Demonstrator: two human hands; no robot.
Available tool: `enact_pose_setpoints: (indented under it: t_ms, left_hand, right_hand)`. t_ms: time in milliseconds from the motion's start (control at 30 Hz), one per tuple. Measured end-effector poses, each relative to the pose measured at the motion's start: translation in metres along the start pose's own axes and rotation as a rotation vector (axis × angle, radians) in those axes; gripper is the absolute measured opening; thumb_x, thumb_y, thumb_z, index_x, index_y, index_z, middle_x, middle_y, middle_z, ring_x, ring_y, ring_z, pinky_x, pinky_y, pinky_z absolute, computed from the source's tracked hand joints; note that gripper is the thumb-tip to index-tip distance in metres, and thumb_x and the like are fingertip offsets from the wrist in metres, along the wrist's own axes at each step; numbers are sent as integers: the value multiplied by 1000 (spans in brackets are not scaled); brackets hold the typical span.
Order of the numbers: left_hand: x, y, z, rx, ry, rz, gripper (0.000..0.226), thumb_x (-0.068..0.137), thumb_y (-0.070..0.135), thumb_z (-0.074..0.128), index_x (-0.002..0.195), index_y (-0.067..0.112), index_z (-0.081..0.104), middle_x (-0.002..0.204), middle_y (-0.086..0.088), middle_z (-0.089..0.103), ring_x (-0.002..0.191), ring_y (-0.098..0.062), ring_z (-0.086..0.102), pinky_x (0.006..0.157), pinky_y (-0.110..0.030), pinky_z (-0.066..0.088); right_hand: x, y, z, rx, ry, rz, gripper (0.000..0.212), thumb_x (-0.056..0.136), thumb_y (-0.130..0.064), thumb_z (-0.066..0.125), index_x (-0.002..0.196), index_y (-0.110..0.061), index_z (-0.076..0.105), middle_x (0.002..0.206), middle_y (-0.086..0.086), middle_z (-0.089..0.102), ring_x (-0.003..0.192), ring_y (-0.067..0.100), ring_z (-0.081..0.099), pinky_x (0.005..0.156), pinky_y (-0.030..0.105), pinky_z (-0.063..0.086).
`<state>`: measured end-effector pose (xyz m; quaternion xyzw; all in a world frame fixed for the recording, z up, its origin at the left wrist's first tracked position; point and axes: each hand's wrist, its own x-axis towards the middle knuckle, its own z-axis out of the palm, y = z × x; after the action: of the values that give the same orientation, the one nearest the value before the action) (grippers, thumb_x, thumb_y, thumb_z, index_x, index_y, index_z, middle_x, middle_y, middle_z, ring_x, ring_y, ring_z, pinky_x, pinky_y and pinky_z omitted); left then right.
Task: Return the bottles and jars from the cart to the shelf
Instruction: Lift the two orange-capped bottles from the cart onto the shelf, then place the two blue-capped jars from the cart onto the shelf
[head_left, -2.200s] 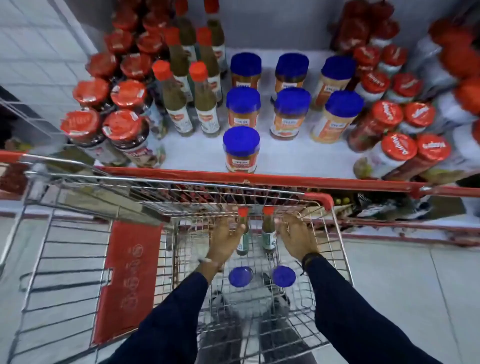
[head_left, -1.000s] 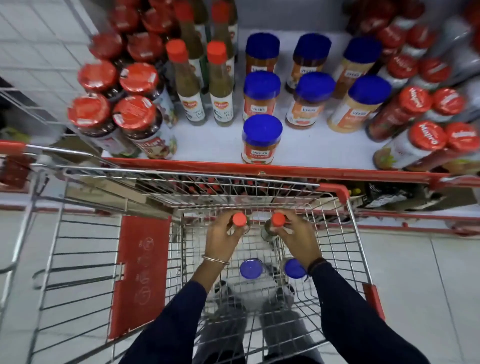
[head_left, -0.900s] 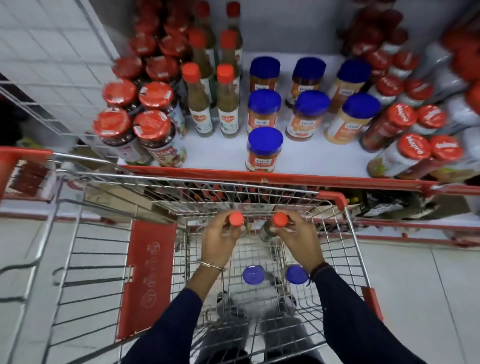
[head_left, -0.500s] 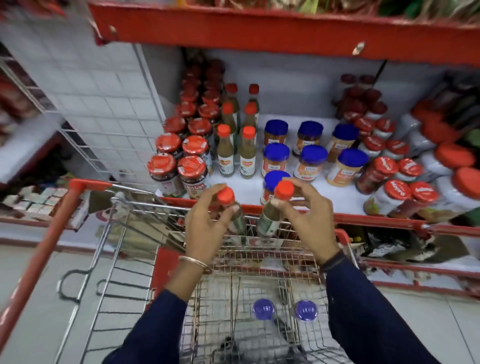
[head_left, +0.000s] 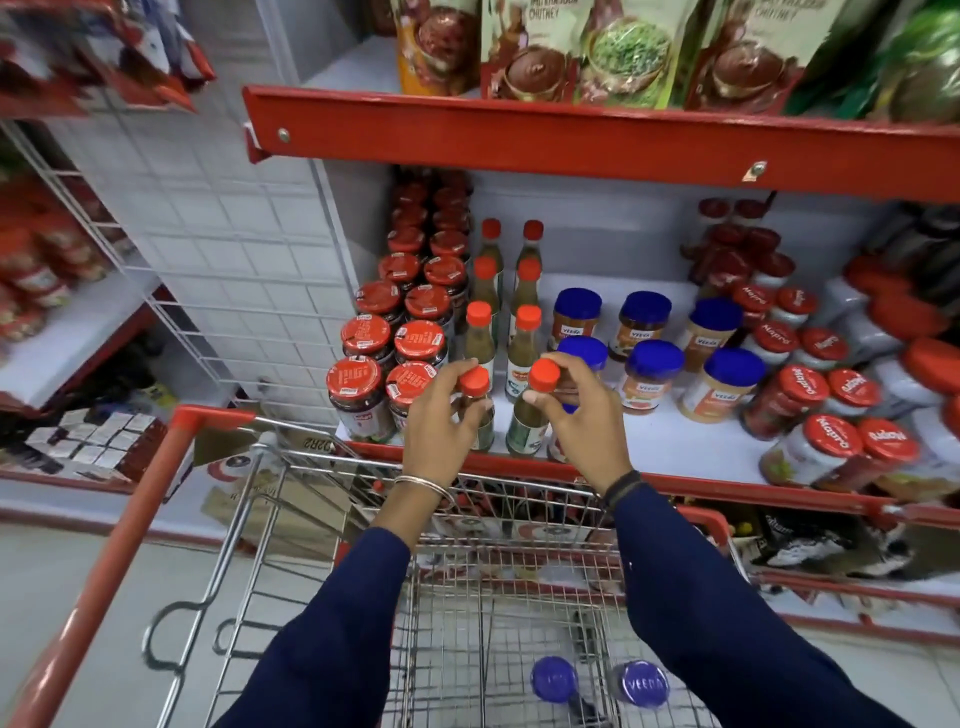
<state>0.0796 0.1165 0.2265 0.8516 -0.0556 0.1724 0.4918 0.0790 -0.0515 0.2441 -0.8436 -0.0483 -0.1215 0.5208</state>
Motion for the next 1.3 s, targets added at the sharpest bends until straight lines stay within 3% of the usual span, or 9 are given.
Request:
enact_pose_setpoints:
  t_ms: [200, 367, 500, 700, 800, 900, 1000, 1200, 1300]
  left_hand:
    - [7, -14, 5, 73, -30, -23, 49, 81, 15, 67, 121, 32, 45, 114, -3, 64, 99, -18, 62, 79, -46, 57]
    - [10, -14, 5, 85, -65, 5, 56, 84, 10, 63, 132, 27, 39, 125, -8, 55, 110, -21, 56, 92, -46, 52]
    - [2, -12, 4, 79, -69, 52, 57, 86, 8, 60, 136, 21, 36, 132, -11, 48, 122, -22, 48, 100, -47, 46]
    - [-42, 0, 7, 173, 65, 203, 39, 88, 19, 59, 123, 10, 46, 129, -10, 47, 124, -10, 39, 106, -27, 37]
    - [-74, -4, 24, 225, -76, 275, 35, 87, 24, 59, 116, 7, 51, 124, -12, 52, 119, -13, 44, 103, -23, 36]
    - [-109, -19, 51, 244, -284, 209, 38, 88, 33, 53, 118, 10, 51, 125, -9, 52, 117, -14, 47, 99, -26, 43]
    - [-146, -43, 85, 236, -508, 72, 43, 87, 37, 50, 120, 10, 49, 126, -8, 50, 106, -20, 56, 88, -36, 52]
    - [-211, -99, 146, 302, -915, -235, 65, 82, 39, 61, 134, 9, 35, 136, -12, 40, 124, -29, 41, 101, -37, 39]
    - [-240, -124, 171, 320, -1003, -427, 81, 75, 39, 69, 139, 12, 28, 139, -14, 36, 127, -32, 38, 102, -38, 37]
  right_hand:
    - [8, 10, 11, -97, -80, 3, 41, 83, -21, 67, 122, -21, 54, 113, 3, 67, 103, 17, 62, 88, 31, 51]
    - [11, 11, 11, -144, -96, 11, 43, 85, -22, 65, 125, -19, 51, 117, 6, 66, 105, 18, 62, 87, 32, 51]
    - [10, 11, 9, -185, -111, 30, 49, 86, -24, 65, 130, -20, 46, 122, 7, 64, 111, 21, 61, 92, 42, 53]
    - [-33, 11, -6, -264, 4, -24, 49, 87, -32, 60, 132, -19, 44, 132, 3, 56, 117, 20, 54, 88, 40, 52]
    - [-79, 28, -20, -242, 37, 54, 45, 88, -30, 60, 130, -19, 47, 126, 2, 58, 112, 13, 54, 90, 33, 46]
    - [-130, 74, -30, -309, -83, 219, 47, 89, -35, 56, 132, -20, 44, 130, 3, 56, 113, 16, 56, 91, 39, 50]
    - [-171, 130, -40, -414, -260, 337, 45, 90, -31, 56, 132, -17, 46, 134, 8, 54, 116, 25, 56, 93, 37, 49]
    - [-210, 228, -45, -586, -709, 579, 63, 83, -31, 62, 138, -13, 37, 140, 11, 44, 124, 31, 46, 95, 38, 45]
    - [-224, 267, -42, -702, -886, 654, 75, 77, -35, 64, 142, -17, 31, 142, 10, 40, 126, 32, 42, 96, 40, 46]
